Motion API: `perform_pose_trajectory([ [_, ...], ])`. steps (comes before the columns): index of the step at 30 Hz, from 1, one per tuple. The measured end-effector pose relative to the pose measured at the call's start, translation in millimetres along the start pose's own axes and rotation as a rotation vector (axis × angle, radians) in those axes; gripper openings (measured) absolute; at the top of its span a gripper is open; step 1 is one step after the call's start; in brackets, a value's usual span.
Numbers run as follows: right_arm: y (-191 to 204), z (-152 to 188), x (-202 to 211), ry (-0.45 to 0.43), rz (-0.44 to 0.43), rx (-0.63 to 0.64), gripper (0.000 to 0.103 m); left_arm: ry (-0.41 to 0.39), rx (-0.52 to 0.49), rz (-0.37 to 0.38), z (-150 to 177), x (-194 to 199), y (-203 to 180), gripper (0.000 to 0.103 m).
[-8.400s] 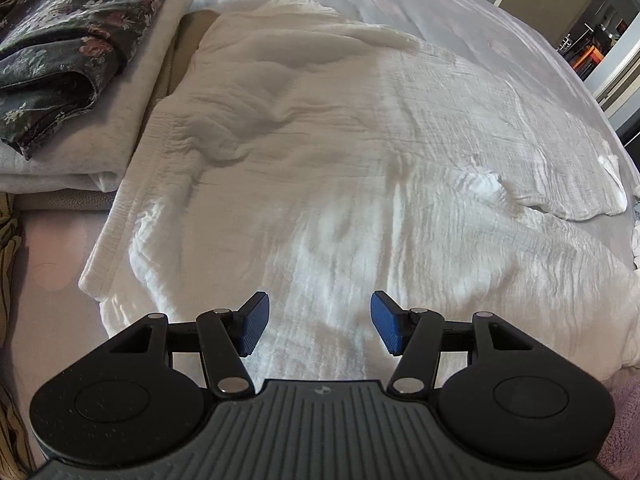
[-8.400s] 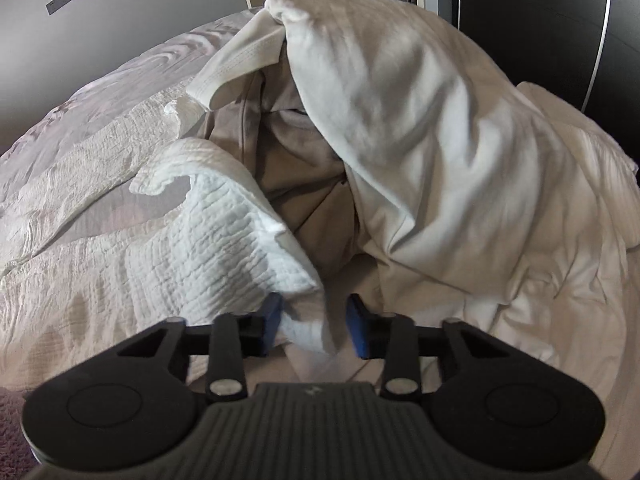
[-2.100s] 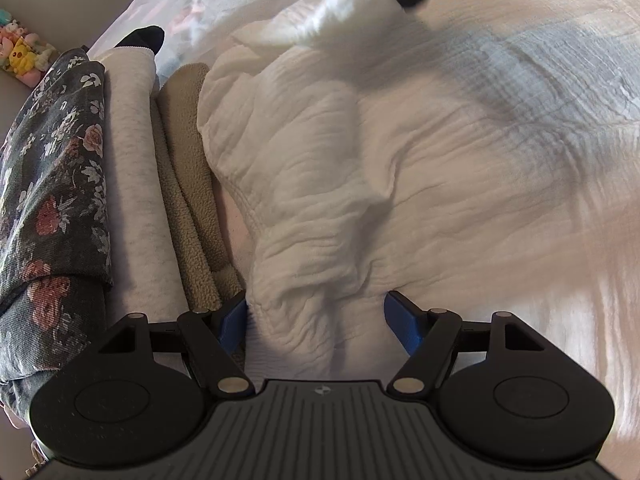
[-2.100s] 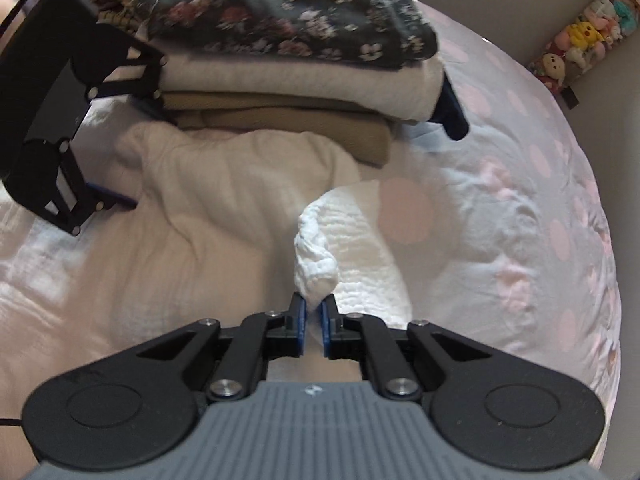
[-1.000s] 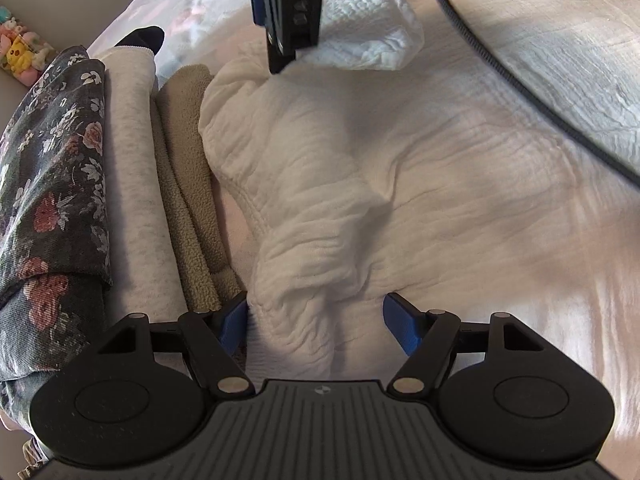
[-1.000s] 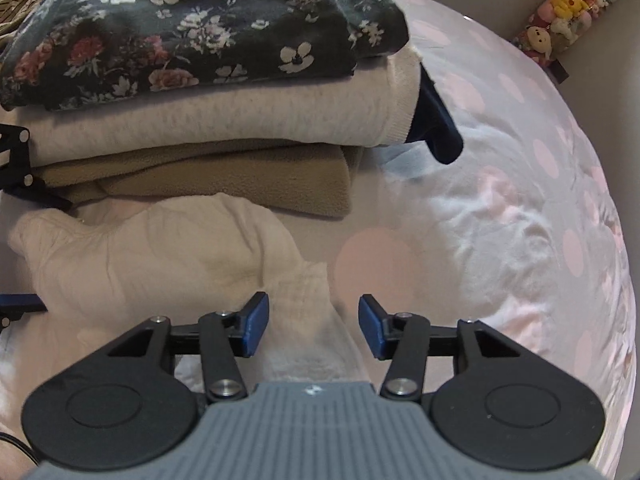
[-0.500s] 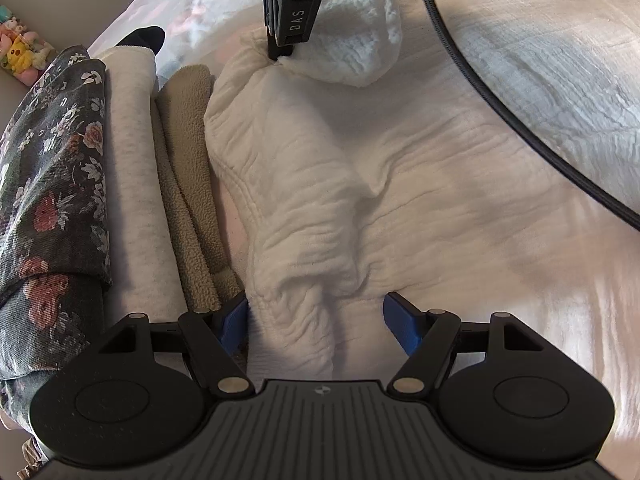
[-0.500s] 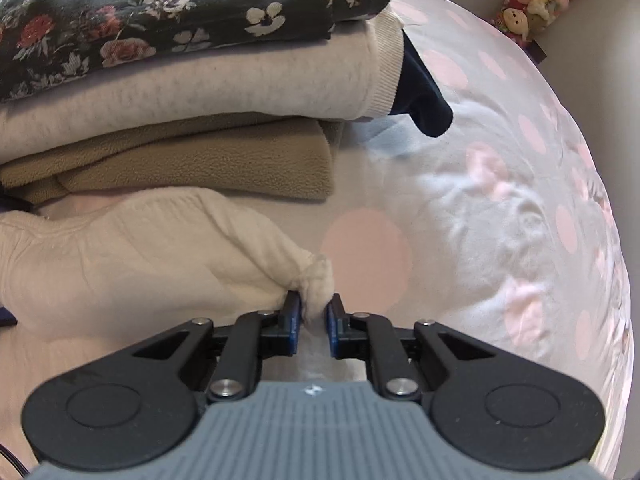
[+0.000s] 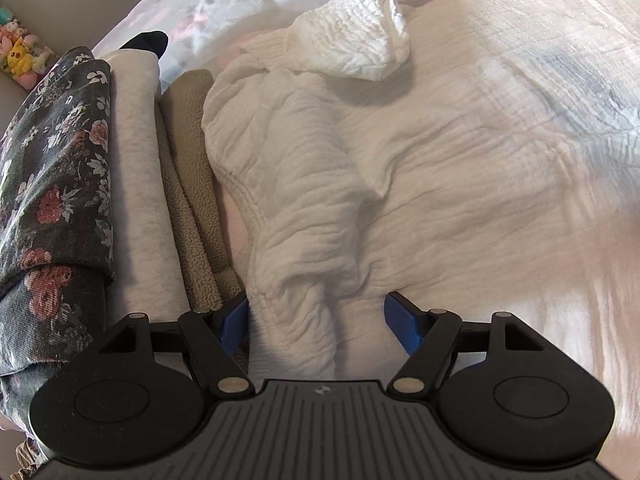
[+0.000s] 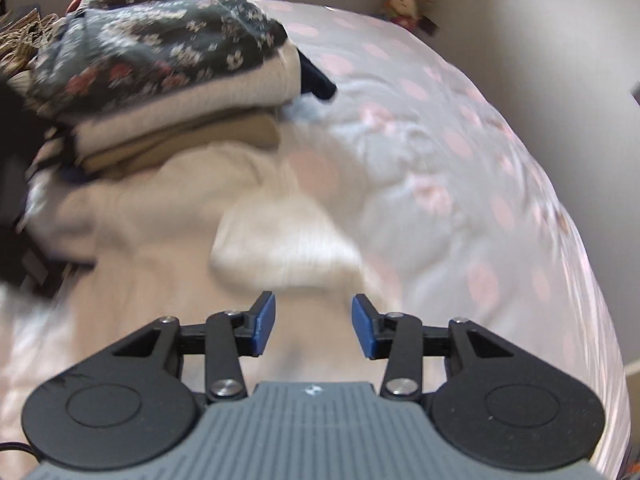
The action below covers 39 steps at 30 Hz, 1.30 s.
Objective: Fold clothes
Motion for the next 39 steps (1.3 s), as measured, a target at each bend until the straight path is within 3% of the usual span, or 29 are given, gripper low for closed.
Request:
perform_pose_trajectory([
  [2,6.3,51.9,34.4,0.05,0.035,-0.093,0.047,-0.012,0.014,-0.004,2.6,5.4,0.6,0.07],
  [6,18.9,155.8,103.4,0.15,0.106,-0.28,0.047,-0.051,0.029,-0.003,8.7,25.7,-13.4,0.06],
  [10,35.1,245.2,168.3,0.183,0.184,-0.5,0.048,-0.124,0.011,0.02,1.1,62.4,-12.3,0.06],
  [12,50.6,278.6,192.9,0.184,0.22,-0.567,0.048,-0.171,-0.035,0.05,29.9,116.9,-16.0,0.06],
  [14,65.6,301.1,208.4,0.163,0.253,-0.617,0.049,-0.189,-0.157,0.093,6.4,105.5,-22.3,0.06],
  [15,73.0,312.0,215.3,0.146,0.271,-0.644,0.052,-0.176,-0.211,0.09,10.5,108.3,-25.4,0.06],
  [19,90.1,335.9,220.0,0.077,0.324,-0.746,0.055,-0.111,-0.409,0.072,36.2,119.8,-38.6,0.06],
  [23,98.1,331.3,220.0,0.028,0.412,-0.711,0.055,-0.05,-0.557,0.123,56.6,131.3,-56.7,0.06],
  [29,98.5,329.7,216.5,0.026,0.412,-0.676,0.06,0.132,-0.795,0.183,58.8,113.6,-118.2,0.061],
  [33,101.0,333.7,222.8,-0.012,0.444,-0.707,0.06,0.255,-0.873,0.146,65.0,84.8,-161.5,0.061],
  [36,101.7,337.9,227.7,-0.034,0.464,-0.733,0.06,0.311,-0.843,0.154,72.4,71.7,-175.1,0.06],
  [38,102.3,339.7,230.1,-0.043,0.472,-0.743,0.061,0.344,-0.819,0.145,74.1,58.9,-175.3,0.056],
  [39,102.7,340.4,231.2,-0.047,0.474,-0.746,0.061,0.35,-0.806,0.127,74.6,53.4,-174.2,0.049],
])
Point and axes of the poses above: each gripper's, at about its wrist camera, not at the fingertips, and x roughly against the way its jaws point, y to its left, z to its underside, the point moved 1 cm from there along -x, roughly the way its jaws point, and after that the axes turned 5 degrees about z, right-handed, at the moved point
